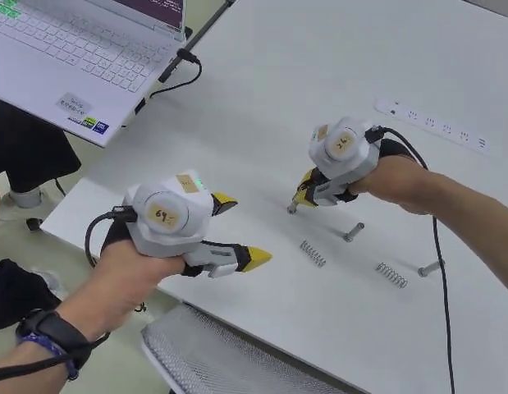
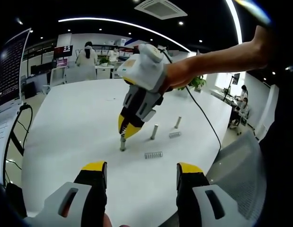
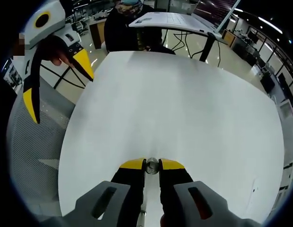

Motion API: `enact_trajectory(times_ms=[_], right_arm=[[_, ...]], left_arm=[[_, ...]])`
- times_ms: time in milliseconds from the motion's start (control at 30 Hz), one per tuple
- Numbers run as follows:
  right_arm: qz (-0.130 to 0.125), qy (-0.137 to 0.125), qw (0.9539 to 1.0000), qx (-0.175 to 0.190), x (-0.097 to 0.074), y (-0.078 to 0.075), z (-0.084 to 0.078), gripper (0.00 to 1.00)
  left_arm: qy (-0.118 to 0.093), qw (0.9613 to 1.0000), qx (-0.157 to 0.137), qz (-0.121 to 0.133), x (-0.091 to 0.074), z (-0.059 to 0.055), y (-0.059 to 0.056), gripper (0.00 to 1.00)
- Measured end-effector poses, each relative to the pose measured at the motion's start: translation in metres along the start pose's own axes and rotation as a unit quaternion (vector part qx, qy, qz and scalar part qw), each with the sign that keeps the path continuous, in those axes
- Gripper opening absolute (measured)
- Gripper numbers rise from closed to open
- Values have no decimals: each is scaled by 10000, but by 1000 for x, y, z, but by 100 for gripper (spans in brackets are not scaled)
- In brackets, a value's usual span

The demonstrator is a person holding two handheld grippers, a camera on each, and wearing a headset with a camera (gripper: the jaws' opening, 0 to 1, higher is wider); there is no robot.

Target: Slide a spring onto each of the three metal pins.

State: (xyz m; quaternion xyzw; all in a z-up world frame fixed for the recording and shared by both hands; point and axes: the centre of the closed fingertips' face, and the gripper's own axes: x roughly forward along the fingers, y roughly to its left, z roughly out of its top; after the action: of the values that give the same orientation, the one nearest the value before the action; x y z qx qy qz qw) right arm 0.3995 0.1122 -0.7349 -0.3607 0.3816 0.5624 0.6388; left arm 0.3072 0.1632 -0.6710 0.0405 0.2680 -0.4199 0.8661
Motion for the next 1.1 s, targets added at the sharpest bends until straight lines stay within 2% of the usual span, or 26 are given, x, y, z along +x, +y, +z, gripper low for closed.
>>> enact_trajectory(times_ms=[667, 867, 1100], right_arm=[[168, 216, 9996, -96, 26, 4, -7, 9], [175, 249, 9995, -92, 27, 4, -8, 10], [160, 237, 9996, -38, 23, 5, -9, 15]], left_arm=[[36, 10000, -5, -29, 2, 2, 1, 55], [79, 10000, 28, -50, 3, 2, 2, 55], [96, 9999, 70, -105, 4, 3, -1, 55]])
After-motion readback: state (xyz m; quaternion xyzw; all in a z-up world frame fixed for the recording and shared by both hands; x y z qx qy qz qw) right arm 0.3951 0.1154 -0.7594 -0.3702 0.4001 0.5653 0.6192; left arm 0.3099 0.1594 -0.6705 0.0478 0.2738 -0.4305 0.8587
